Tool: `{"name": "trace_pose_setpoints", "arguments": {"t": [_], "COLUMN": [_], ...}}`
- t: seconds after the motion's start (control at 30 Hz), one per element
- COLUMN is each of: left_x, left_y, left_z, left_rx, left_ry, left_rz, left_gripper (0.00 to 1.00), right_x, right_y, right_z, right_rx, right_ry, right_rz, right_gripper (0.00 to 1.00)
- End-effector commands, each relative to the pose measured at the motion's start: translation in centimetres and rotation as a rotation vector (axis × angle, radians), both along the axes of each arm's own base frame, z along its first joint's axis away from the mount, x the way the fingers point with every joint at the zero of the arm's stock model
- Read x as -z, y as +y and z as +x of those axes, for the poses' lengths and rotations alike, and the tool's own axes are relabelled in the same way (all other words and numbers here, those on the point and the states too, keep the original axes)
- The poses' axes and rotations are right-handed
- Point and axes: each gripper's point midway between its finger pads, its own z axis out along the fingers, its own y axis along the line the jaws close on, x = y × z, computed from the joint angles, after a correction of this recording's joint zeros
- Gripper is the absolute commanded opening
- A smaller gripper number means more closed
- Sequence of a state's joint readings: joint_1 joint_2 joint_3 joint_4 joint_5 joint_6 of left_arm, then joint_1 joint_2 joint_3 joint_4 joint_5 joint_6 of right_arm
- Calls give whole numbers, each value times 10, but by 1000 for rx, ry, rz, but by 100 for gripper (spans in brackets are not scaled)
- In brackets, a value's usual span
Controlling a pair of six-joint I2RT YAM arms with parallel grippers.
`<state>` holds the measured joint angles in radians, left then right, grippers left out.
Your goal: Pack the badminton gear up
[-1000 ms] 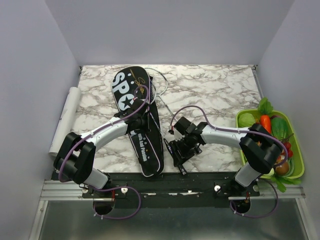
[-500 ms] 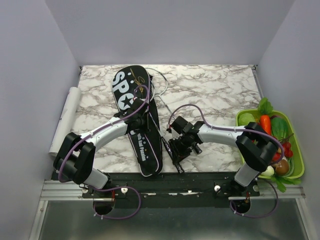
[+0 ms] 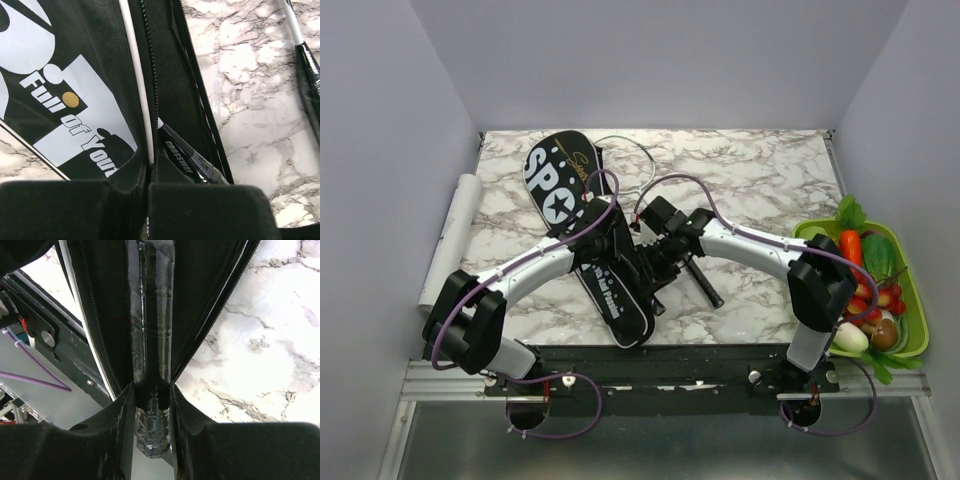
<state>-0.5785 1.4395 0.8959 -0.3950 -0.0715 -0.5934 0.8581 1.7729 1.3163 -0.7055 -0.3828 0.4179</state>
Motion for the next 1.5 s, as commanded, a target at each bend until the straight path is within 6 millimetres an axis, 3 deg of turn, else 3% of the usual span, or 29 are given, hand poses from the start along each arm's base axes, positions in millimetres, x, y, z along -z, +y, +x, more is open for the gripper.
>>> {"name": "trace_pose_setpoints", "arguments": {"t": [0.0, 0.43, 0.63, 0.73, 0.77, 0.87, 0.97, 1.0, 1.1, 1.23, 1.33, 1.47], "left_x": [-6, -11, -33, -53, -67, -85, -88, -84, -65, -33, -12, 13], "left_y": [-15, -32, -40, -40, -40, -29, -3, 12, 43, 76, 91, 113], "left_z": [-11, -10, -4, -2, 1, -3, -10, -9, -26, -44, -54, -65], "left_rx": [32, 96, 143, 162, 162, 154, 75, 18, -87, -211, -291, -374], "left_ry": [-6, -33, -97, -144, -176, -202, -191, -189, -107, -5, 58, 102], "left_rz": [-62, -137, -175, -177, -184, -156, -79, -26, 74, 179, 207, 225], "left_gripper": [0, 2, 46, 59, 61, 65, 67, 67, 53, 21, 4, 0], "right_x": [-6, 12, 21, 23, 25, 26, 26, 28, 28, 27, 27, 30], "right_y": [24, 38, 33, 31, 31, 31, 32, 32, 34, 34, 32, 32], "right_z": [11, 17, 13, 13, 13, 13, 13, 13, 13, 12, 12, 10], "right_rx": [-26, -2, 8, 12, 12, 5, 1, -2, -11, -13, -18, -26], "right_ry": [-7, 2, 9, 2, 5, 1, -4, -6, -7, -10, -15, -15], "right_rz": [54, 93, 84, 85, 82, 84, 92, 92, 101, 112, 112, 109], "right_gripper": [22, 21, 21, 21, 21, 21, 21, 21, 21, 21, 21, 21]}}
